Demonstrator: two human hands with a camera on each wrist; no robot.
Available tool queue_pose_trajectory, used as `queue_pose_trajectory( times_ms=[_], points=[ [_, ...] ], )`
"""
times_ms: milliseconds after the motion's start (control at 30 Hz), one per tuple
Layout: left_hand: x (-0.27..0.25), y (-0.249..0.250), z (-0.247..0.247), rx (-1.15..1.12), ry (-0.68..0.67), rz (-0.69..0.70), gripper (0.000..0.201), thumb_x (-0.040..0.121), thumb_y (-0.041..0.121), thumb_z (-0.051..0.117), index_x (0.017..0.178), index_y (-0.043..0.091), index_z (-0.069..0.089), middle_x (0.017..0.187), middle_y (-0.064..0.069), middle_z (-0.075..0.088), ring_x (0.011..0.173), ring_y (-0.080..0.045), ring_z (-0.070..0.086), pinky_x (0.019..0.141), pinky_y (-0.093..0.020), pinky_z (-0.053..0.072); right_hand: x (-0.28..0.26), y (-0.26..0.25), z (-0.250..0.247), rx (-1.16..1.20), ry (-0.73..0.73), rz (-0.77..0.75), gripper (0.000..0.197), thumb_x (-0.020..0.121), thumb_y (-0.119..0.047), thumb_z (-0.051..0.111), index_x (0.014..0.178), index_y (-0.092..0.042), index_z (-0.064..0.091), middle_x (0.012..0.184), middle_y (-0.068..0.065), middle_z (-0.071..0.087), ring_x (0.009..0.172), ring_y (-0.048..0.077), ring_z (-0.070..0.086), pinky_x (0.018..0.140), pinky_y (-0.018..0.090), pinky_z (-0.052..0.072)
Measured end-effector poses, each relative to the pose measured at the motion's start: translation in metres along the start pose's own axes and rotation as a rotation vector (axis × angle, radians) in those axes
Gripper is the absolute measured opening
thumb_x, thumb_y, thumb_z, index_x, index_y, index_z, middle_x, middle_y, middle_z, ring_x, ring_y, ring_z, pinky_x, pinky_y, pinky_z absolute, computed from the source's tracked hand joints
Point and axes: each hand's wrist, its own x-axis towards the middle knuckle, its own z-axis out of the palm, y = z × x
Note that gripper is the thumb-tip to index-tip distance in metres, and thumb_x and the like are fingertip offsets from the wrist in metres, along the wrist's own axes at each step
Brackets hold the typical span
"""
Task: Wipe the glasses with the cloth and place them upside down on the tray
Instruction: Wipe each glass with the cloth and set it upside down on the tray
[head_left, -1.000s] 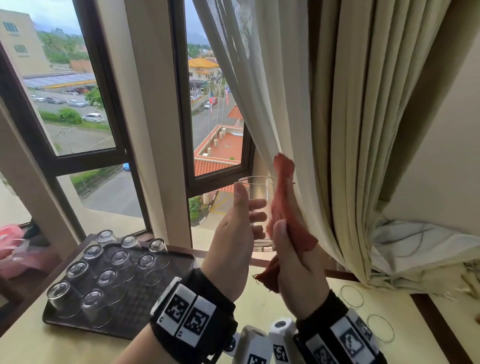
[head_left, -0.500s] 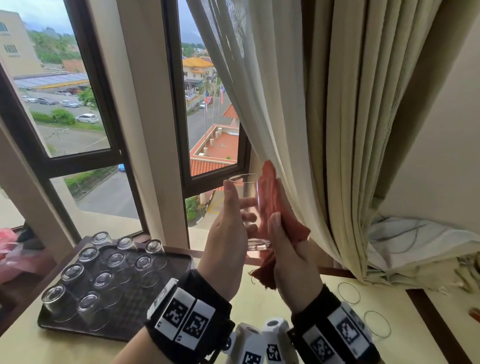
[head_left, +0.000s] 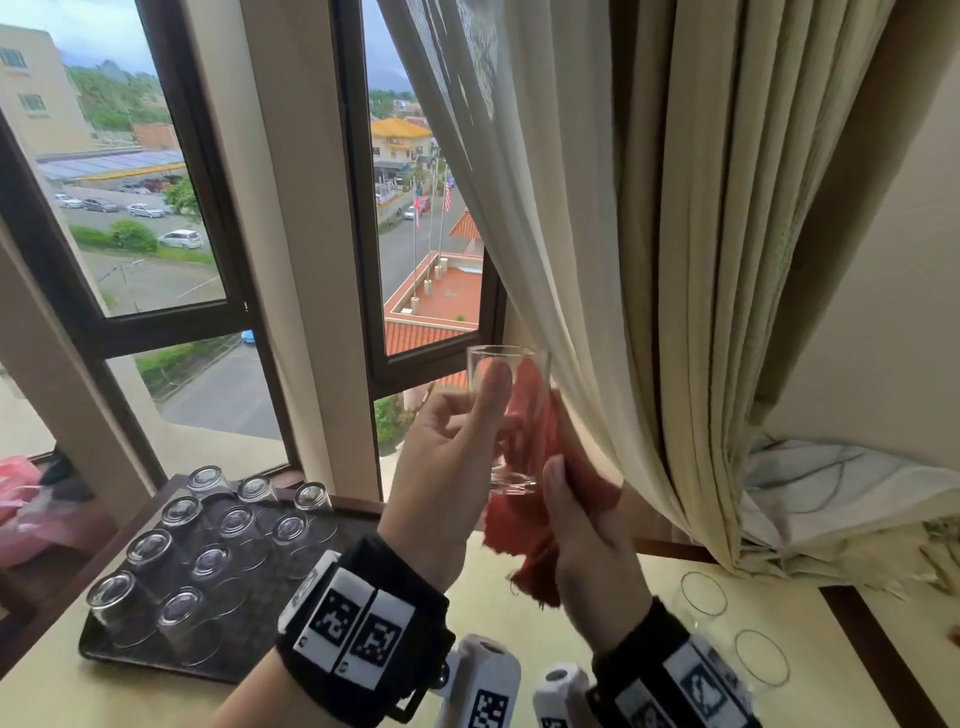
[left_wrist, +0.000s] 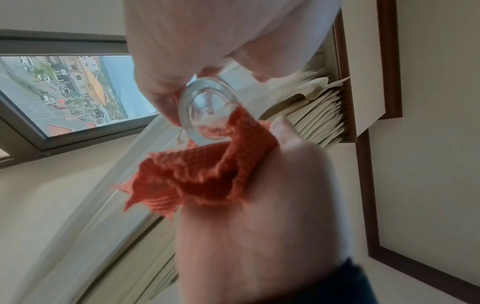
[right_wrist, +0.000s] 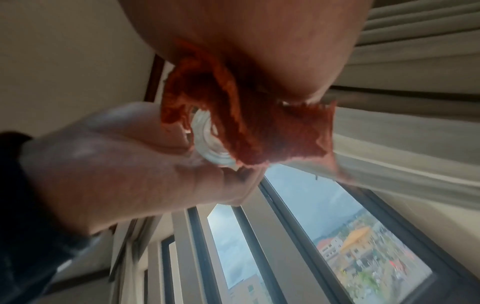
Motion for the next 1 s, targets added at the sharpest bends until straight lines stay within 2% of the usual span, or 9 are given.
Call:
queue_pose_trajectory(
  times_ms=[133, 300, 367, 500, 633, 700, 867, 933, 1000],
  points=[
    [-0.004, -0.009, 0.011, -0.063, 0.011, -0.002, 0.084, 0.091, 0.088, 0.044, 0.121, 0.016, 0.075, 0.127, -0.021, 0.070, 0.120, -0.039, 0.067, 0.111, -0.055, 0.052, 0.013, -0.016, -0.002, -0.061, 0.046, -0.093, 0.064, 0.097, -0.054, 0.053, 0.152, -0.021, 0.055, 0.089, -0.014, 0.076, 0.070, 0.000, 0.070, 0.057, 0.024, 0.058],
    [0.006, -0.004, 0.003, -0.039, 0.039, 0.012, 0.087, 0.099, 0.084, 0.028, 0.117, 0.017, 0.080, 0.117, -0.012, 0.078, 0.114, -0.033, 0.072, 0.104, -0.056, 0.056, -0.008, 0.012, -0.004, -0.294, -0.108, -0.215, 0.057, 0.103, -0.054, 0.047, 0.156, -0.062, 0.028, 0.142, 0.029, 0.057, 0.117, 0.041, 0.059, 0.098, 0.079, 0.047],
    [0.009, 0.000, -0.002, -0.019, 0.047, 0.015, 0.087, 0.098, 0.086, 0.029, 0.116, 0.018, 0.080, 0.114, -0.010, 0.077, 0.112, -0.034, 0.071, 0.104, -0.057, 0.056, -0.015, 0.022, -0.002, -0.326, -0.120, -0.216, 0.058, 0.103, -0.052, 0.047, 0.157, -0.061, 0.027, 0.127, 0.032, 0.062, 0.107, 0.057, 0.064, 0.090, 0.073, 0.054],
    [0.003, 0.002, 0.001, 0.053, -0.022, 0.018, 0.079, 0.104, 0.072, 0.023, 0.116, 0.016, 0.077, 0.102, -0.010, 0.077, 0.097, -0.023, 0.075, 0.083, -0.038, 0.063, -0.008, 0.012, 0.000, -0.091, -0.039, -0.062, 0.047, 0.106, -0.057, 0.047, 0.153, -0.053, 0.043, 0.061, -0.012, 0.065, 0.048, 0.007, 0.058, 0.046, 0.024, 0.048],
    [-0.001, -0.010, 0.012, 0.028, -0.007, 0.053, 0.081, 0.101, 0.081, 0.028, 0.107, 0.020, 0.080, 0.107, -0.024, 0.075, 0.094, -0.034, 0.074, 0.094, -0.054, 0.062, 0.014, -0.013, 0.000, -0.027, 0.034, -0.033, 0.061, 0.103, -0.052, 0.048, 0.150, -0.012, 0.054, 0.076, -0.011, 0.075, 0.056, 0.005, 0.067, 0.046, 0.022, 0.051],
    [0.001, -0.011, 0.013, -0.014, 0.035, 0.058, 0.085, 0.092, 0.089, 0.032, 0.110, 0.021, 0.080, 0.116, -0.027, 0.071, 0.109, -0.048, 0.069, 0.102, -0.063, 0.056, 0.013, -0.012, 0.000, -0.108, 0.032, -0.129, 0.059, 0.106, -0.054, 0.052, 0.153, -0.019, 0.051, 0.074, -0.024, 0.070, 0.064, -0.002, 0.069, 0.054, 0.023, 0.057],
    [0.013, -0.001, 0.002, -0.018, 0.073, 0.054, 0.092, 0.093, 0.090, 0.029, 0.116, 0.018, 0.079, 0.115, -0.017, 0.077, 0.110, -0.036, 0.073, 0.104, -0.054, 0.058, -0.017, 0.017, 0.001, -0.355, -0.175, -0.249, 0.060, 0.109, -0.036, 0.047, 0.161, -0.053, 0.023, 0.165, -0.016, 0.036, 0.117, 0.066, 0.056, 0.101, 0.078, 0.046],
    [0.014, 0.000, -0.002, 0.003, 0.066, 0.065, 0.086, 0.097, 0.084, 0.027, 0.115, 0.017, 0.078, 0.107, -0.013, 0.073, 0.100, -0.030, 0.069, 0.095, -0.042, 0.059, -0.020, 0.023, 0.003, -0.262, -0.142, -0.212, 0.061, 0.106, -0.044, 0.051, 0.160, -0.056, 0.025, 0.131, -0.018, 0.061, 0.107, 0.032, 0.069, 0.104, 0.050, 0.055],
    [0.009, 0.001, 0.000, 0.046, 0.025, 0.053, 0.080, 0.101, 0.076, 0.024, 0.116, 0.016, 0.076, 0.104, -0.014, 0.073, 0.094, -0.025, 0.071, 0.084, -0.036, 0.061, -0.015, 0.016, 0.002, -0.148, -0.083, -0.107, 0.064, 0.097, -0.065, 0.055, 0.157, -0.057, 0.033, 0.081, -0.017, 0.069, 0.070, 0.000, 0.065, 0.068, 0.018, 0.058]
  ],
)
